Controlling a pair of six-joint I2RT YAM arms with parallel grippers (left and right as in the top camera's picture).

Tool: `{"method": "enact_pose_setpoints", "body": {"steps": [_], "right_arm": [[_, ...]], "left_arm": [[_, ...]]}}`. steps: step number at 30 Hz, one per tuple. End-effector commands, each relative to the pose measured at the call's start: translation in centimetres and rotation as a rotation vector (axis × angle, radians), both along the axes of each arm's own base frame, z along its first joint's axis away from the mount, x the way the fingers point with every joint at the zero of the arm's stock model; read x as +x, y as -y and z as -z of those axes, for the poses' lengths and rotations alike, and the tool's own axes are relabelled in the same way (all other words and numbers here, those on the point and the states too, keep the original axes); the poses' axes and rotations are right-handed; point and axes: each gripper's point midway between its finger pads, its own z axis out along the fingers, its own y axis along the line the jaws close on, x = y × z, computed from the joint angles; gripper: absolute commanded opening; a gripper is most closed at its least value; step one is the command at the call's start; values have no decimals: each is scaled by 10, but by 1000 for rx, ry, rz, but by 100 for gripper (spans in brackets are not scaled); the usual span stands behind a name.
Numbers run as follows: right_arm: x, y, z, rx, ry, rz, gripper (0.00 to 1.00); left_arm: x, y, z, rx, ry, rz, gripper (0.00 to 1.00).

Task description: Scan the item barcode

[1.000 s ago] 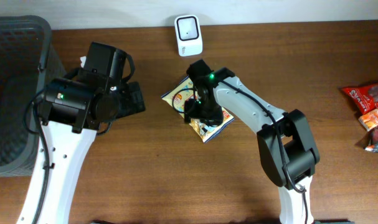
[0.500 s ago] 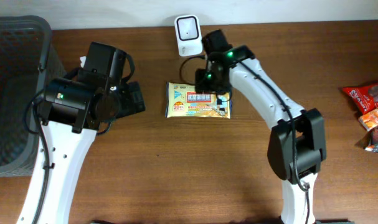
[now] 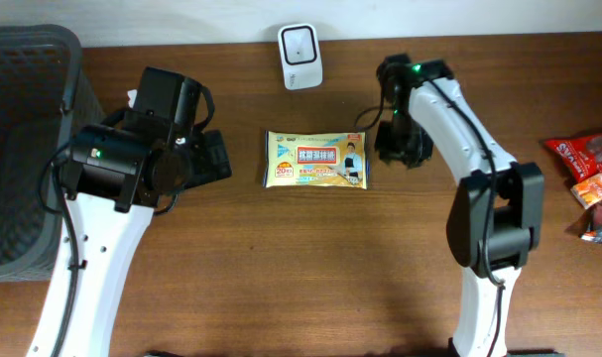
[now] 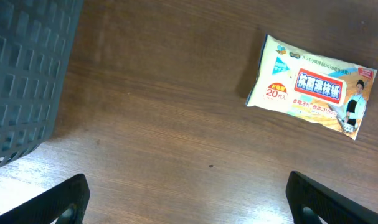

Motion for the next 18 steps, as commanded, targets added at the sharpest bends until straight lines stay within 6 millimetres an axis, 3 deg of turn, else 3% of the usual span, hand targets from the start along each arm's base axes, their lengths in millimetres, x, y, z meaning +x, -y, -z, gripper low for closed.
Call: {"method": "enact_pose_setpoints", "body": {"steps": [1, 6, 7, 8, 9, 10, 12, 14, 15, 18], "right_arm": [[7, -21, -27, 123, 62, 0, 98], [27, -29, -27, 155, 141, -8, 99], [27, -34, -23, 157, 145, -19, 99], [28, -43, -16, 160, 152, -40, 60], [28, -50, -9, 164, 159, -57, 12], [29, -61, -1, 175, 177, -79, 4], [34, -98, 9, 299, 222, -128, 4], [39, -122, 17, 348, 273, -172, 4], [42, -128, 19, 357, 295, -185, 4], [40, -130, 20, 370, 290, -186, 4]], "left_arm": [[1, 1, -4, -6, 15, 5, 99], [23, 14, -14, -70, 110, 25, 99], [34, 30, -16, -122, 136, 85, 79], [46, 40, -7, -127, 129, 104, 48], [58, 46, 11, -118, 87, 107, 19], [72, 54, 37, -125, 30, 107, 0], [96, 90, 93, -241, -97, 164, 0], [118, 105, 142, -266, -159, 178, 0], [127, 116, 169, -286, -188, 236, 0], [139, 149, 210, -426, -227, 355, 0]]}}
